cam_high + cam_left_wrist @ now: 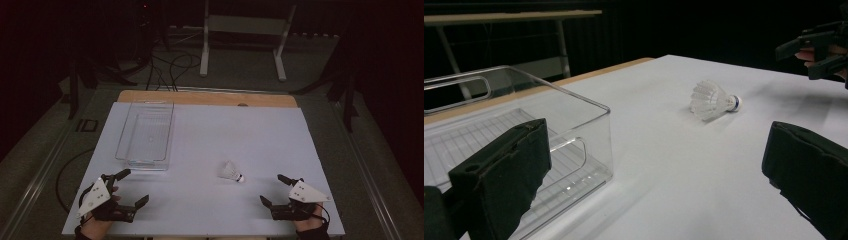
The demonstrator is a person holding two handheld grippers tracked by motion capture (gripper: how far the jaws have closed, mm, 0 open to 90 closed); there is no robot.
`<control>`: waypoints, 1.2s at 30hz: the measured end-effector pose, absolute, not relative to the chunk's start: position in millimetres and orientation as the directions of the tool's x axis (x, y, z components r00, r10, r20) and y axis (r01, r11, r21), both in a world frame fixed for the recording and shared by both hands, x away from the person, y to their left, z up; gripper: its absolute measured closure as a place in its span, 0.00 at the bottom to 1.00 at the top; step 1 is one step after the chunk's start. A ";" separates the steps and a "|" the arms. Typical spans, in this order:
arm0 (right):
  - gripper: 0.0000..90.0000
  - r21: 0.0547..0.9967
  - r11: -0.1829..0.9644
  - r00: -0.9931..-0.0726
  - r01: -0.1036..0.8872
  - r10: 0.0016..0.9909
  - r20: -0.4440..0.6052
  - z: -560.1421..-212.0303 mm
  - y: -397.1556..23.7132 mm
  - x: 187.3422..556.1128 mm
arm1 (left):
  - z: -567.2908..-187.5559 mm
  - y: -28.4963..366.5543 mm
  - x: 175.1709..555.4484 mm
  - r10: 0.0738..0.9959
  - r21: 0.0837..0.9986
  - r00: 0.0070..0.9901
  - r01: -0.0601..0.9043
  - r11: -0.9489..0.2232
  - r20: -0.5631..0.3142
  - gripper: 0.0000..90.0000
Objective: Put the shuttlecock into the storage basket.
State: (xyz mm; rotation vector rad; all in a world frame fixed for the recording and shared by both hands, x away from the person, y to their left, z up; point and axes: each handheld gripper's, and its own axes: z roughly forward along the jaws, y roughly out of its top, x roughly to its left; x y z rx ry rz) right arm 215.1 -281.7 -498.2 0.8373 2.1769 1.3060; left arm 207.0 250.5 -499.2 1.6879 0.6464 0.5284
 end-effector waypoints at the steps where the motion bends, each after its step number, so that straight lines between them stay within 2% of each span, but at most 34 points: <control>1: 0.10 0.894 0.365 -0.708 0.261 0.701 -0.079 -498.3 -281.7 215.1 | -499.2 250.5 207.0 0.669 0.979 0.743 0.135 -0.153 0.002 0.00; 36: 0.10 0.899 0.355 -0.705 0.258 0.705 -0.076 -495.2 -282.8 214.5 | -499.3 251.9 207.5 0.671 0.965 0.741 0.187 -0.183 -0.017 0.00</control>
